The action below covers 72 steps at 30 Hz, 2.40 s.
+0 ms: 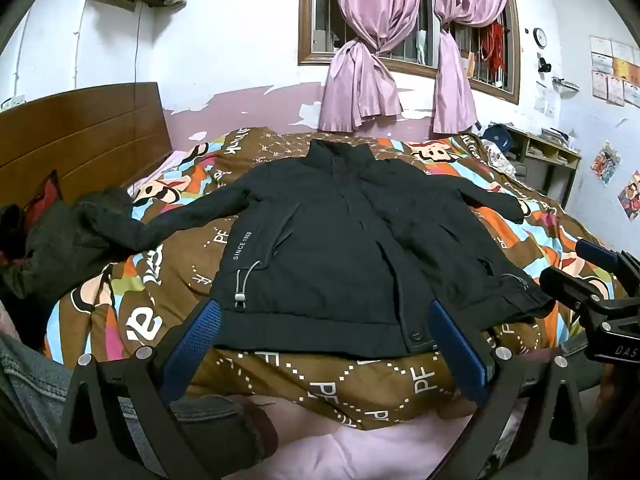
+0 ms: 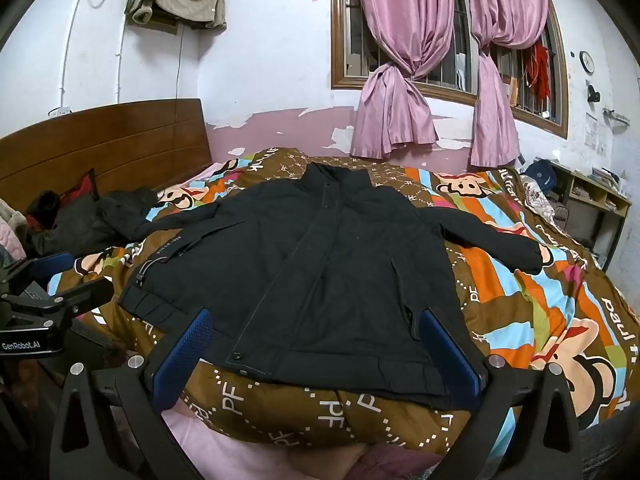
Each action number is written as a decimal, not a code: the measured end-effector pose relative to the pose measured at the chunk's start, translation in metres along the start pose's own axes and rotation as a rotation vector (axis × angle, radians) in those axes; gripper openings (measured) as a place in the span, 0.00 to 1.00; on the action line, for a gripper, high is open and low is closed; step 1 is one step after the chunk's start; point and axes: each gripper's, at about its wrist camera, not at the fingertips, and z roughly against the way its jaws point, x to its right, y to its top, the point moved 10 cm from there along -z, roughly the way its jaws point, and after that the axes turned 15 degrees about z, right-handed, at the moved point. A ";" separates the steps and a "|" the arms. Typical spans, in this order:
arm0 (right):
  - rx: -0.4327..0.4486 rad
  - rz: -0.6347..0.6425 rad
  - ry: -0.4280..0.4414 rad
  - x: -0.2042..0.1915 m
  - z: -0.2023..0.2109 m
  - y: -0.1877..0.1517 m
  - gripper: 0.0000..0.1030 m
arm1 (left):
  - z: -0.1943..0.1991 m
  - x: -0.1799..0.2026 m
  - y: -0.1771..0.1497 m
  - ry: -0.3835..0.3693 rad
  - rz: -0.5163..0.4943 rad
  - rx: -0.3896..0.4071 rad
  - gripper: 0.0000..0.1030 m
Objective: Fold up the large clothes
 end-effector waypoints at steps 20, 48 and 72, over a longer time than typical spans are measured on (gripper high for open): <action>0.000 -0.003 0.001 -0.008 -0.002 0.009 1.00 | 0.000 0.000 0.000 0.003 0.000 -0.004 0.98; -0.001 -0.006 0.002 -0.021 -0.006 0.022 1.00 | 0.000 0.000 -0.001 0.003 0.002 -0.010 0.98; -0.002 -0.009 0.003 -0.029 -0.008 0.030 1.00 | 0.000 -0.001 -0.001 0.003 0.003 -0.015 0.98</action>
